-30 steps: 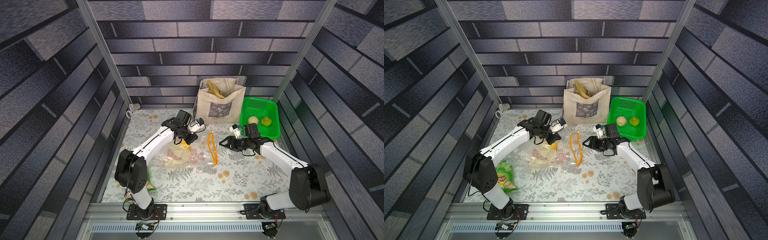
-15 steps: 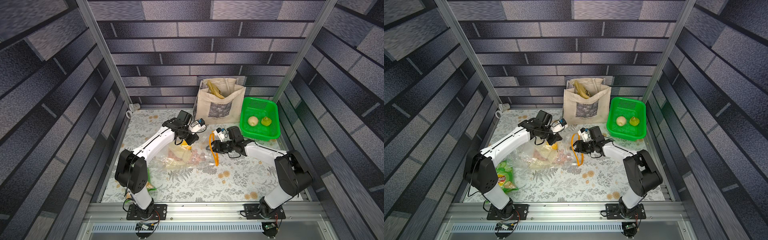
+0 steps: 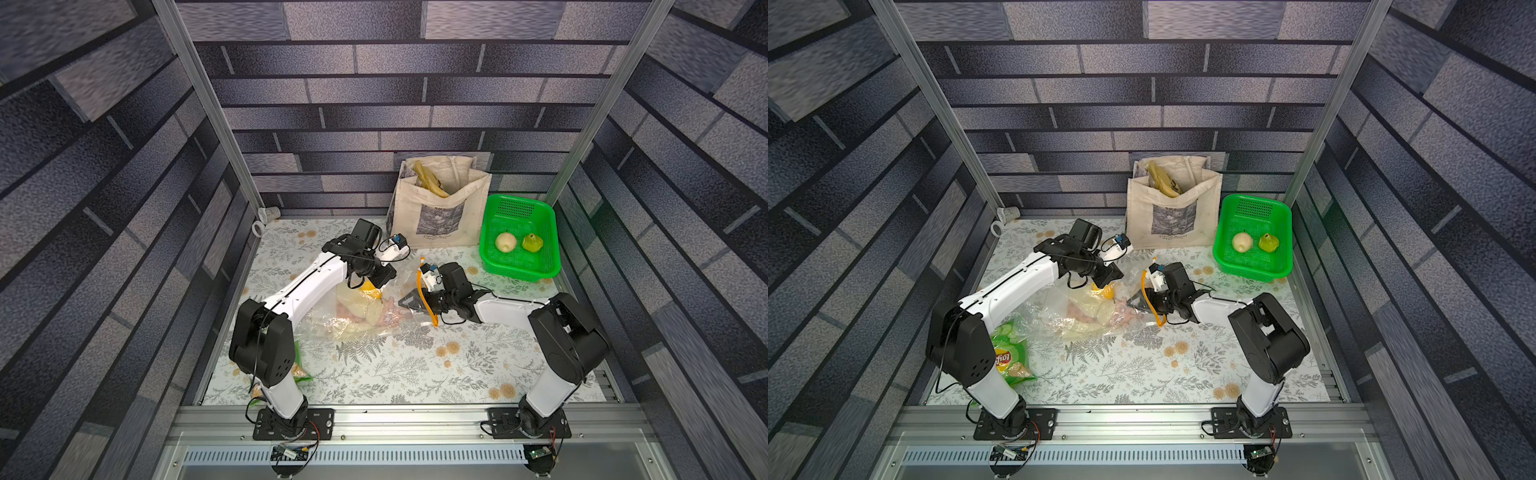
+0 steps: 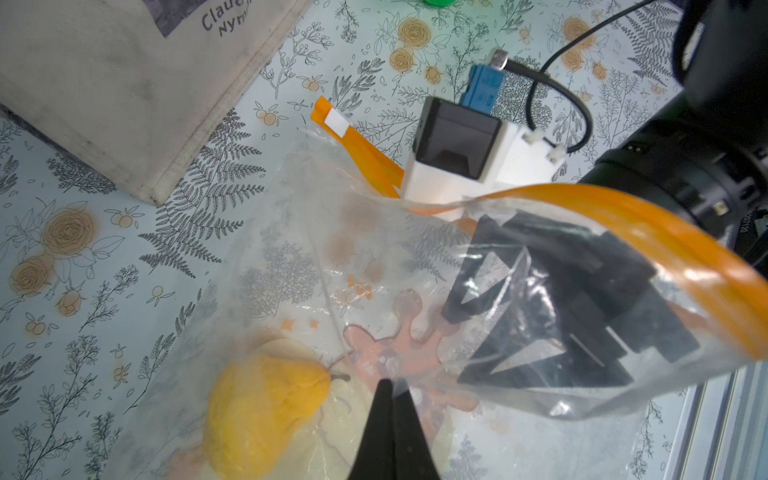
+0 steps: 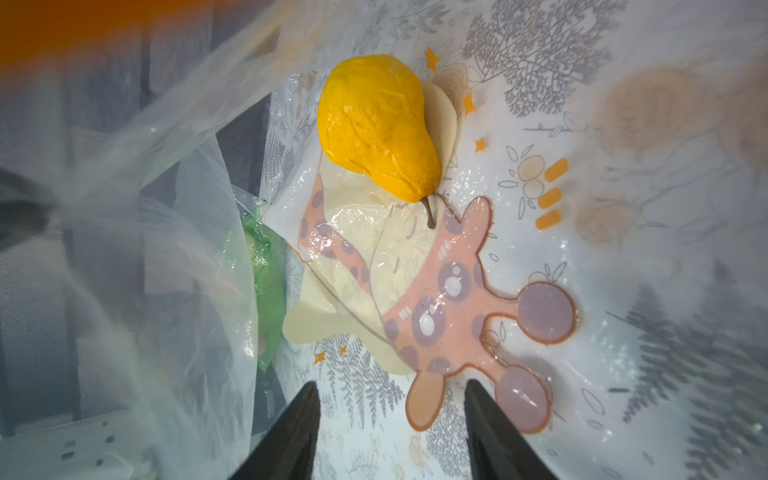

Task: Open the zip-top bag and take out the pear
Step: Pick up the pear from the zipper food storage bag.

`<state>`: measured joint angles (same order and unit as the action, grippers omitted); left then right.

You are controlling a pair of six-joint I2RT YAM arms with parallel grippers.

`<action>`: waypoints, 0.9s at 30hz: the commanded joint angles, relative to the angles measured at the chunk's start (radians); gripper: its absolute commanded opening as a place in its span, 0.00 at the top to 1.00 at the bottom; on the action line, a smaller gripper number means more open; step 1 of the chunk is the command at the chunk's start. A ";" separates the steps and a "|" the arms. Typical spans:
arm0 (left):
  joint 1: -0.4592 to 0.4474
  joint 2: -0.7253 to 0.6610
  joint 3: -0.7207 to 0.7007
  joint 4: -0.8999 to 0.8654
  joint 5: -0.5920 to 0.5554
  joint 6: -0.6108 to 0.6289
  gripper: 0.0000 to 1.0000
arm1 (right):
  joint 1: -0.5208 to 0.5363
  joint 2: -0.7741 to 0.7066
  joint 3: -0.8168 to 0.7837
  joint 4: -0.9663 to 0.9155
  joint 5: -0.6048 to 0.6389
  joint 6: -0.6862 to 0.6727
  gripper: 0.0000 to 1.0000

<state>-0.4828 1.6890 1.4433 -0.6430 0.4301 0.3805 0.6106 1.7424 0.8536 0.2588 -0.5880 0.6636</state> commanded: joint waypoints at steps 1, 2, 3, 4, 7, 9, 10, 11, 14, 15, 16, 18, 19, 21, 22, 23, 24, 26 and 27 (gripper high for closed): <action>0.004 -0.064 0.012 0.005 0.029 -0.003 0.98 | 0.019 0.052 0.033 0.074 0.009 0.023 0.40; 0.004 -0.064 0.015 0.003 0.026 -0.003 0.98 | 0.024 0.063 0.039 0.083 0.010 0.026 0.40; 0.004 -0.063 0.018 0.000 0.019 -0.005 0.98 | 0.027 0.068 0.039 0.094 0.015 0.033 0.39; 0.004 -0.062 0.020 -0.003 0.015 -0.006 0.98 | 0.030 0.070 0.034 0.107 0.023 0.038 0.39; 0.005 -0.062 0.022 -0.004 0.019 -0.004 0.99 | 0.039 0.085 0.030 0.139 0.031 0.053 0.37; 0.006 -0.062 0.022 -0.004 0.018 -0.005 0.98 | 0.048 0.101 0.039 0.143 0.018 0.060 0.36; 0.007 -0.061 0.022 -0.004 0.016 -0.005 0.98 | 0.053 0.103 0.041 0.143 0.013 0.060 0.36; 0.007 -0.058 0.022 -0.006 0.011 -0.007 0.99 | 0.057 0.102 0.037 0.142 0.013 0.059 0.36; 0.011 -0.055 0.025 -0.011 0.003 -0.005 0.98 | 0.065 0.087 0.014 0.144 0.010 0.051 0.35; 0.014 -0.056 0.025 -0.008 0.005 -0.009 0.98 | 0.066 0.083 0.007 0.142 0.002 0.046 0.34; 0.017 -0.056 0.025 -0.006 0.005 -0.012 0.98 | 0.067 0.080 0.003 0.137 -0.007 0.042 0.34; 0.023 -0.056 0.028 -0.005 0.006 -0.018 0.98 | 0.067 0.070 -0.005 0.120 -0.024 0.025 0.33; 0.027 -0.056 0.028 -0.006 0.006 -0.022 0.98 | 0.067 0.063 -0.010 0.110 -0.033 0.013 0.32; 0.031 -0.059 0.028 -0.005 0.007 -0.024 0.98 | 0.067 0.045 -0.016 0.077 -0.041 -0.017 0.30; 0.032 -0.061 0.028 -0.004 0.009 -0.023 0.98 | 0.067 0.035 -0.020 0.057 -0.040 -0.035 0.29; 0.033 -0.063 0.028 -0.003 0.011 -0.025 0.98 | 0.067 0.030 -0.021 0.038 -0.041 -0.050 0.27; 0.033 -0.064 0.028 -0.003 0.015 -0.024 0.98 | 0.067 0.028 -0.016 0.025 -0.040 -0.056 0.26; 0.033 -0.070 0.025 0.002 0.039 -0.020 0.98 | 0.068 0.032 -0.013 0.027 -0.032 -0.055 0.23; 0.032 -0.074 0.022 0.006 0.051 -0.018 0.98 | 0.069 0.037 -0.011 0.036 -0.024 -0.052 0.22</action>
<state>-0.4561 1.6588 1.4433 -0.6430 0.4431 0.3801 0.6704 1.8027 0.8440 0.3202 -0.6083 0.6456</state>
